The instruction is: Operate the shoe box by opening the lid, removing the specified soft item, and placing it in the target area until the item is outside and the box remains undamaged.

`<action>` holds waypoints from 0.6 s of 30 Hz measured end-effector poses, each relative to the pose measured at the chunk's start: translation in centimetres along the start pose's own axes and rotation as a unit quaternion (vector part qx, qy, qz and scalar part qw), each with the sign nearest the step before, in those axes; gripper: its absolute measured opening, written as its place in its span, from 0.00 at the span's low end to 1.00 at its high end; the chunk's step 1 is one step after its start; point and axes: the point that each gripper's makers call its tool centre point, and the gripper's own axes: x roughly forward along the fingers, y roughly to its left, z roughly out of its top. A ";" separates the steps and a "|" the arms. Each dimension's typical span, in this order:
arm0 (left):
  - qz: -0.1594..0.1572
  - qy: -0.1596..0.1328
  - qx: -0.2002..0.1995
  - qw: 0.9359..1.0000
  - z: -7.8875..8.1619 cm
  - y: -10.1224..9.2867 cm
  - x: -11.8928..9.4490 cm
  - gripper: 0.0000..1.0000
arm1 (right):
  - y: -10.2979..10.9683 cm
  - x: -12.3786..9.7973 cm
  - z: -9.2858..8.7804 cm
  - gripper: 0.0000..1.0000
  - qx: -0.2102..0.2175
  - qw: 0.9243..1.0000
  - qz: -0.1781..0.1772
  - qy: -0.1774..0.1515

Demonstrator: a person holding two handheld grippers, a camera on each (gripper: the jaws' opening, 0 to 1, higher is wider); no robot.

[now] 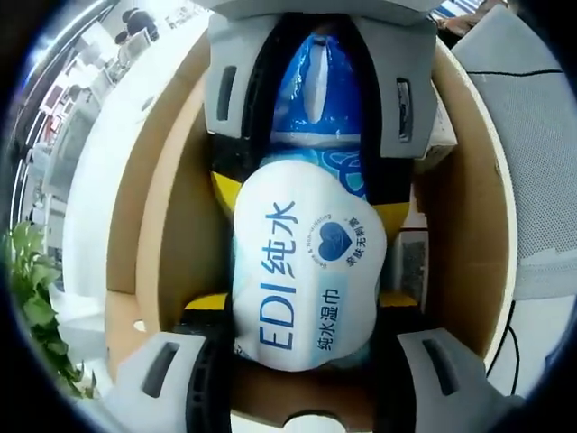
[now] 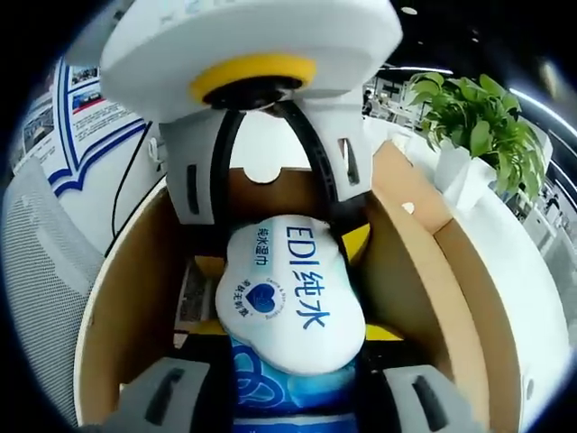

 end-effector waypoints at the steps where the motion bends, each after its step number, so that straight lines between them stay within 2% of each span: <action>1: 0.000 0.000 0.001 1.000 0.0 0.0 0.0 0.59 | 0.0 0.0 0.0 0.45 0.001 1.000 -0.001 -0.001; 18: -0.005 0.011 0.018 1.000 0.6 0.4 -1.6 0.59 | -0.2 -1.3 1.2 0.46 0.014 1.000 -0.012 -0.020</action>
